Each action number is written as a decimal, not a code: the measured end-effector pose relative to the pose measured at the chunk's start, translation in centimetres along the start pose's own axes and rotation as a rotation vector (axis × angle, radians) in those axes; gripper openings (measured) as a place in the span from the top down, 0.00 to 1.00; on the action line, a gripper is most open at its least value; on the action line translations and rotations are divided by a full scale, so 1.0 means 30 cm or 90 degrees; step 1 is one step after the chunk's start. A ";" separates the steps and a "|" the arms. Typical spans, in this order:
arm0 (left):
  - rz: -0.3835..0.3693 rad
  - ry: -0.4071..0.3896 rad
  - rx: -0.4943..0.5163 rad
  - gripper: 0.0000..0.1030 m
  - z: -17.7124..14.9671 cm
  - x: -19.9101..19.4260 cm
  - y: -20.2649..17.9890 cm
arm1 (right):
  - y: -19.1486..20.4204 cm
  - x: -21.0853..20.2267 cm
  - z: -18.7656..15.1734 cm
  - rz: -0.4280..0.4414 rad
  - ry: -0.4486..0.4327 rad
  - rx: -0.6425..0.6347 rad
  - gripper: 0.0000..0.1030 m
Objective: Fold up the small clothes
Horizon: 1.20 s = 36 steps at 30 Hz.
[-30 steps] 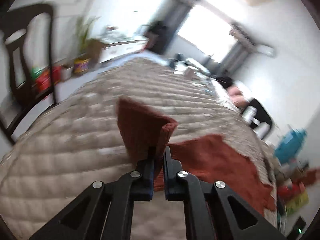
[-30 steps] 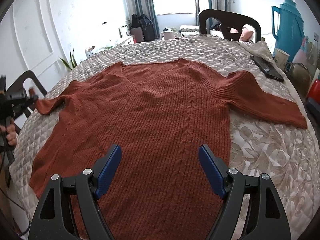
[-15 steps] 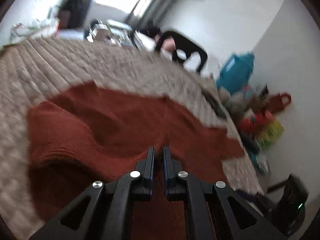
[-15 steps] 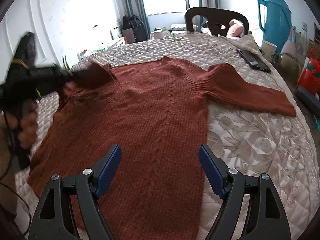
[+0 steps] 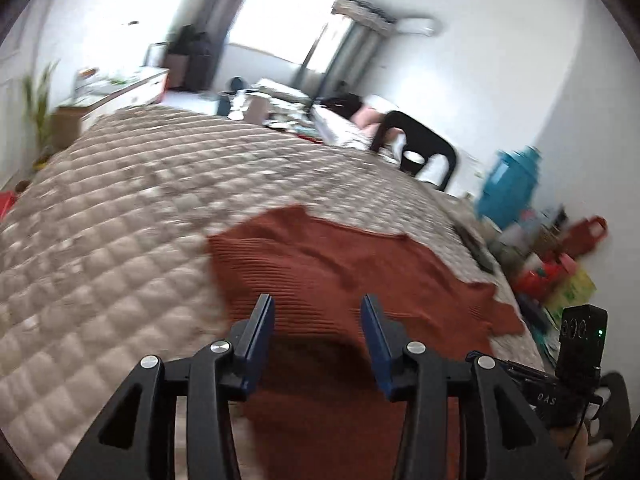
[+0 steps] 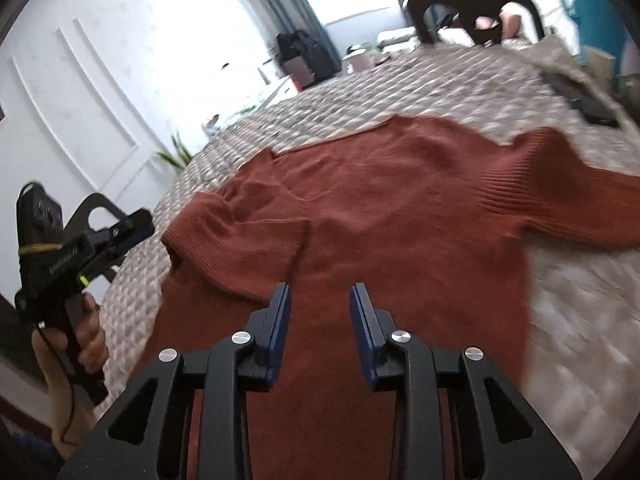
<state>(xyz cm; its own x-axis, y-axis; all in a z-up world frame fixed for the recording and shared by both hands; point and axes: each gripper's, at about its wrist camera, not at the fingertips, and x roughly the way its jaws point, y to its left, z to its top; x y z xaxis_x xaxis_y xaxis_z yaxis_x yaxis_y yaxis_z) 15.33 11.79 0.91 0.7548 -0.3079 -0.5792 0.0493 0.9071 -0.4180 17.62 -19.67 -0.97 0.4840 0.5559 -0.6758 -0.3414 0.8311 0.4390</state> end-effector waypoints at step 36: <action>0.045 0.091 0.062 0.54 -0.050 0.198 -0.001 | -0.130 0.139 0.243 -0.037 -0.020 0.039 0.93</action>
<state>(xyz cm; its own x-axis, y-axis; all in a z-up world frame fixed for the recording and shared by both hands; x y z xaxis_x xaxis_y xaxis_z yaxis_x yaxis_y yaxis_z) 18.85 9.51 -3.58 0.6582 -0.2732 -0.7016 0.0670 0.9494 -0.3068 26.84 -20.46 -1.20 0.5278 0.5056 -0.6825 -0.2622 0.8613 0.4353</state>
